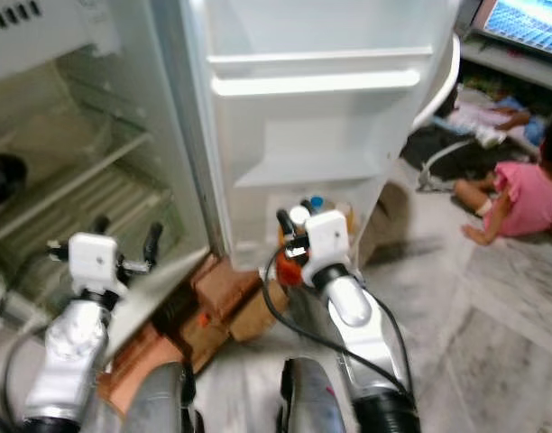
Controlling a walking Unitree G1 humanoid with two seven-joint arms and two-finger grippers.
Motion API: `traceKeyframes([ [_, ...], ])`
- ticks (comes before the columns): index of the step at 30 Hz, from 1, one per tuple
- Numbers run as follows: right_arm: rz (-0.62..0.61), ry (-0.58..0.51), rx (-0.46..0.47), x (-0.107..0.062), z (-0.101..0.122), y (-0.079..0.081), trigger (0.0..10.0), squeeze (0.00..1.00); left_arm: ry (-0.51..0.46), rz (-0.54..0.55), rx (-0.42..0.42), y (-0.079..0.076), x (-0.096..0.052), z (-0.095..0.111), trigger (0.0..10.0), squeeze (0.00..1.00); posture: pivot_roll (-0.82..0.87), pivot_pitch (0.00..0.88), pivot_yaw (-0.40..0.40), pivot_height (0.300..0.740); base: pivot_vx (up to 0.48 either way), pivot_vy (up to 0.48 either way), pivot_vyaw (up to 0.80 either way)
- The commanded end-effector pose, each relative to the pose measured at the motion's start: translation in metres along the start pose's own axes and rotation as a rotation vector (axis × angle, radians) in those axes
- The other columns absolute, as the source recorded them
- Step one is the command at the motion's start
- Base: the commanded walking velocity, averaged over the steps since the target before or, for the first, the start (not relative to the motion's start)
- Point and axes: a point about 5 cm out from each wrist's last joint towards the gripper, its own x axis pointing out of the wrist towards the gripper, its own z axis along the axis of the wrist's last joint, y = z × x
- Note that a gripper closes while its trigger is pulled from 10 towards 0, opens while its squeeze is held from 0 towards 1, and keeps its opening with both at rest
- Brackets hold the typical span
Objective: Restocking fridge
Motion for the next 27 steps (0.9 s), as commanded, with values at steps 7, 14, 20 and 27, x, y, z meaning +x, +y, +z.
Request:
traceKeyframes([
  [7,0.005,-0.032,0.003,0.0029,0.0065,0.0025,10.0,0.0,0.01,0.012,0.018,0.0054,-0.0017,-0.0015,10.0,0.0,-0.01,0.074,-0.034,0.65,0.33,0.0,0.0],
  [14,0.009,-0.029,0.003,0.0027,0.0058,0.0033,10.0,0.0,0.017,0.015,0.021,0.0054,-0.0024,-0.0022,10.0,0.0,-0.01,0.076,-0.035,0.65,0.186,0.0,0.0],
  [20,0.014,-0.025,0.003,0.0028,0.0051,0.0041,10.0,0.0,0.02,0.013,0.022,0.0053,-0.0027,-0.0032,10.0,0.0,-0.01,0.075,-0.036,0.65,0.0,0.0,0.0],
  [27,0.021,-0.013,0.0,0.0008,0.0031,0.0023,10.0,0.0,0.02,0.018,0.024,0.0056,-0.0034,-0.0035,10.0,0.0,-0.01,0.079,-0.045,0.65,0.0,0.0,0.0],
])
